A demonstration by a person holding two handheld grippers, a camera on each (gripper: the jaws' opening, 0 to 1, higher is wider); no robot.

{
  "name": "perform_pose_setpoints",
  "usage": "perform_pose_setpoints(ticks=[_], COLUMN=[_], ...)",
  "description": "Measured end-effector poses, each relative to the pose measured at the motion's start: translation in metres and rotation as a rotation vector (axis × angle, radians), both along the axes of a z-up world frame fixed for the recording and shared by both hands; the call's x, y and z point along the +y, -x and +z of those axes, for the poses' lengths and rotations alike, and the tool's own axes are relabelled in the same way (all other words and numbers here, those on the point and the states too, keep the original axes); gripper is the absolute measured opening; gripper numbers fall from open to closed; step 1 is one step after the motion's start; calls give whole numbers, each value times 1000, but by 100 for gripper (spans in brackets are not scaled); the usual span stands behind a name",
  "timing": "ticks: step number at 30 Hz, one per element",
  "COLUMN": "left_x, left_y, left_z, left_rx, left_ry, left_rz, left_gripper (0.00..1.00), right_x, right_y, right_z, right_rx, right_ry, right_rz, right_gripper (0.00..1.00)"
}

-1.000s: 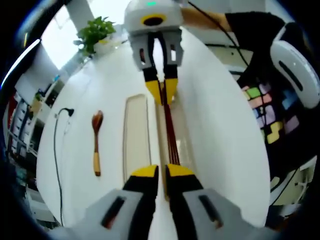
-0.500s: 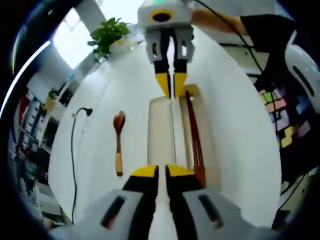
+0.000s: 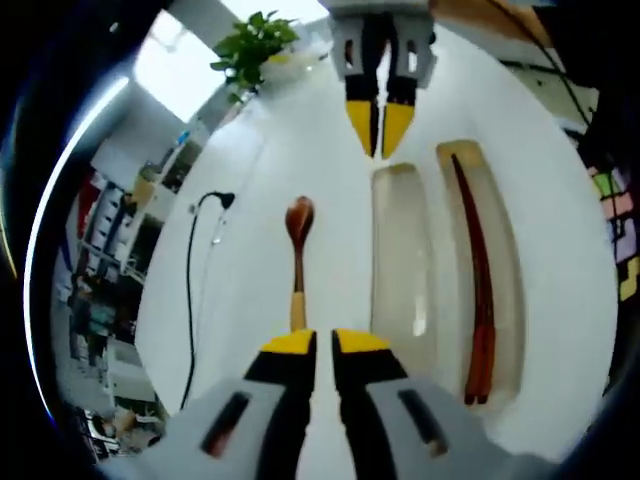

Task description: Arrange the utensils inside the cutlery case until each visible utensil rests in its matching compartment.

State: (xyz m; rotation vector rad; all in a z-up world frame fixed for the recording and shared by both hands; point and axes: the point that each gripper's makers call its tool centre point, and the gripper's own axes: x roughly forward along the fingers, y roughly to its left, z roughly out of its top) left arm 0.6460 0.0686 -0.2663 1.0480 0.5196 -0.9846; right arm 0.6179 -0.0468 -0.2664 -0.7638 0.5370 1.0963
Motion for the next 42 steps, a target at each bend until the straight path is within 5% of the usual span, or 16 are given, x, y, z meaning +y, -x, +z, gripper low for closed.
perform_pose_setpoints(ticks=[10, 25, 42], left_x=[-4, -3, -12], left_y=[-28, -55, -59], left_z=[-4, -33, -51], left_rx=[-80, 42, 160], left_ry=[-48, 38, 58], left_rz=[29, 125, 149], left_gripper=[12, 19, 22], right_x=[-13, -17, 9], right_y=[-32, -66, -93], right_z=[-5, -12, -39], right_rx=[-76, -151, -96], right_ry=[16, -16, -40], right_rz=[-54, -71, -112], right_gripper=[5, 14, 26])
